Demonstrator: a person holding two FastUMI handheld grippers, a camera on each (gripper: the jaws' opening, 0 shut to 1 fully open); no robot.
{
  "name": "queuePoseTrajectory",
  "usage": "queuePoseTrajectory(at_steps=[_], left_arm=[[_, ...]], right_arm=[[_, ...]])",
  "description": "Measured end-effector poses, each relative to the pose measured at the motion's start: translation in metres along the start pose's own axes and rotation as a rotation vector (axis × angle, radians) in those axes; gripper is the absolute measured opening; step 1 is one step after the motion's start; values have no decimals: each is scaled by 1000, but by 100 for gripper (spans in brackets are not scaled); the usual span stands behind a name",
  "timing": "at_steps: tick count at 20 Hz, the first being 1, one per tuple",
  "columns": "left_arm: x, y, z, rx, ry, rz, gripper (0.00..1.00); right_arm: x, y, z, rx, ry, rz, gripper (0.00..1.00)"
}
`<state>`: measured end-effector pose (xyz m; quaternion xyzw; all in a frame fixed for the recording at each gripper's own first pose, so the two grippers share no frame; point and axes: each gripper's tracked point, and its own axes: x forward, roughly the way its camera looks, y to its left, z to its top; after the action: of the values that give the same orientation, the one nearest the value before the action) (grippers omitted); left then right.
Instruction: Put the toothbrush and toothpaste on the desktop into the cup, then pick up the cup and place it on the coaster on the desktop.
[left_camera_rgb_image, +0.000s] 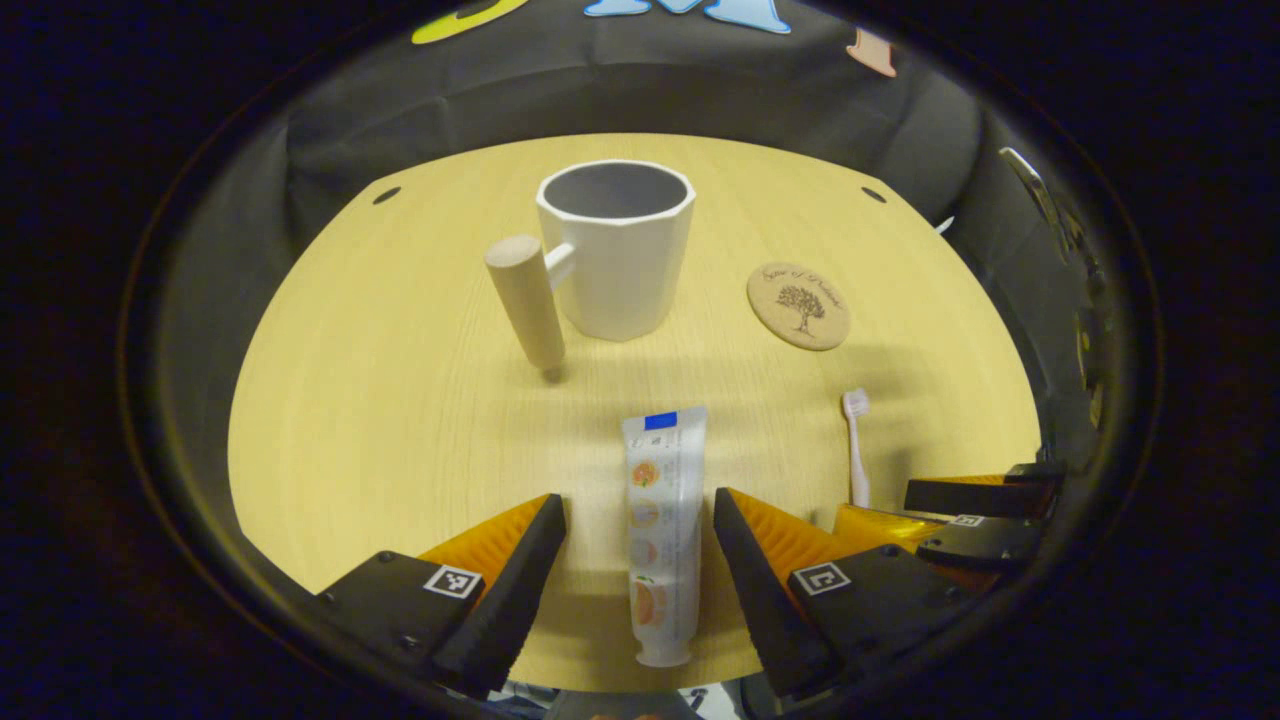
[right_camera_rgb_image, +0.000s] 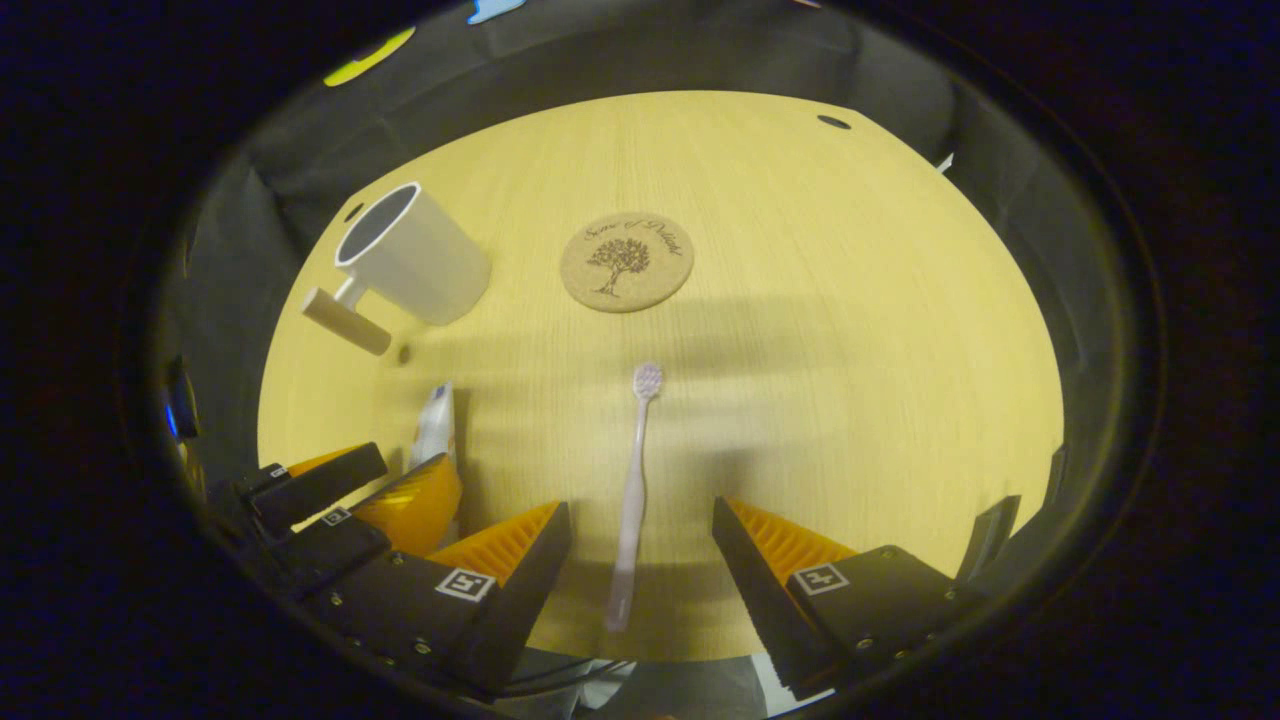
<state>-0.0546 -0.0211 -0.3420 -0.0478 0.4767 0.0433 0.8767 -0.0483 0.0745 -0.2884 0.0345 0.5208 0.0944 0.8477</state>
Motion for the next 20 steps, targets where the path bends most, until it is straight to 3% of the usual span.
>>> queuePoseTrajectory(at_steps=[9, 11, 14, 15, 17, 18, 19, 20], left_arm=[[15, 13, -2, -9, 70, 53, 93], [15, 15, -1, -31, 81, 62, 98], [16, 15, -1, -37, 108, 70, 96], [16, 15, 1, -41, 110, 71, 90], [18, 13, 2, -27, 126, 72, 71], [19, 13, 2, -23, 138, 71, 60], [19, 13, 3, -27, 151, 69, 59], [20, 13, 4, -34, 161, 67, 58]], right_arm=[[13, -8, -4, -40, 102, -90, 90], [15, -7, -6, -10, 164, -107, 91], [17, -8, -1, 43, 221, -115, 91], [17, -10, 2, 59, 227, -123, 88], [13, -13, 3, 65, 250, -127, 72], [14, -16, 1, 76, 252, -126, 72], [14, -16, 2, 76, 252, -120, 51], [13, -20, 1, 61, 257, -128, 49]])
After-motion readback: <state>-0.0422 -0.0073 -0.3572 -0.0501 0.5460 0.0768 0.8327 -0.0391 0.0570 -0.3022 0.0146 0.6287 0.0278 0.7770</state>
